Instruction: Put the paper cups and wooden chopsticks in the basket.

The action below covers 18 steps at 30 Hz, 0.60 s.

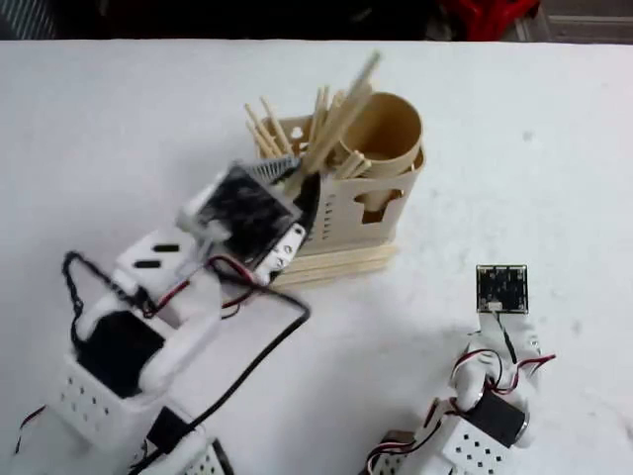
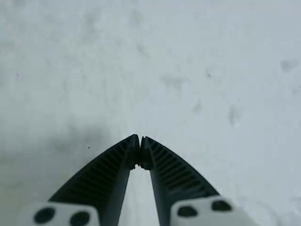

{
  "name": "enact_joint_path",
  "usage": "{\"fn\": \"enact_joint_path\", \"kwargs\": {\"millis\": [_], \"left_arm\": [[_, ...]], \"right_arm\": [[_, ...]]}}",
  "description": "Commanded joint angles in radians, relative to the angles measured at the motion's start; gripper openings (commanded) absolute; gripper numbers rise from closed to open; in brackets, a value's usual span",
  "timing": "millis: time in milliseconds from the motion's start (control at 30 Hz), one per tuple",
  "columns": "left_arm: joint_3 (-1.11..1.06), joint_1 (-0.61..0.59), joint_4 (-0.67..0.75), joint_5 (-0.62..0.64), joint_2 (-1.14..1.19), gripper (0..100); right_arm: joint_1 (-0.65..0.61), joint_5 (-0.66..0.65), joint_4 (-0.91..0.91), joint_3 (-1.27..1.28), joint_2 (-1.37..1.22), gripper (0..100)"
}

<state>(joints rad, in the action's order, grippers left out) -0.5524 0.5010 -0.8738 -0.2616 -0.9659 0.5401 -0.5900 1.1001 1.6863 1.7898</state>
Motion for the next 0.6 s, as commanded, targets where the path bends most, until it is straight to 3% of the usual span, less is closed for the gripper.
{"fn": "enact_joint_path", "kwargs": {"millis": [0,267,567], "left_arm": [[0.011,0.004,0.221,0.026,-0.039,2],[-0.104,0.004,0.586,0.026,-0.039,2],[-0.163,0.002,0.686,0.026,-0.039,2]], "right_arm": [[0.002,0.011,-0.001,0.005,0.013,1.8],[0.002,0.012,-0.001,0.005,0.013,1.8],[0.002,0.012,-0.001,0.005,0.013,1.8]]}}
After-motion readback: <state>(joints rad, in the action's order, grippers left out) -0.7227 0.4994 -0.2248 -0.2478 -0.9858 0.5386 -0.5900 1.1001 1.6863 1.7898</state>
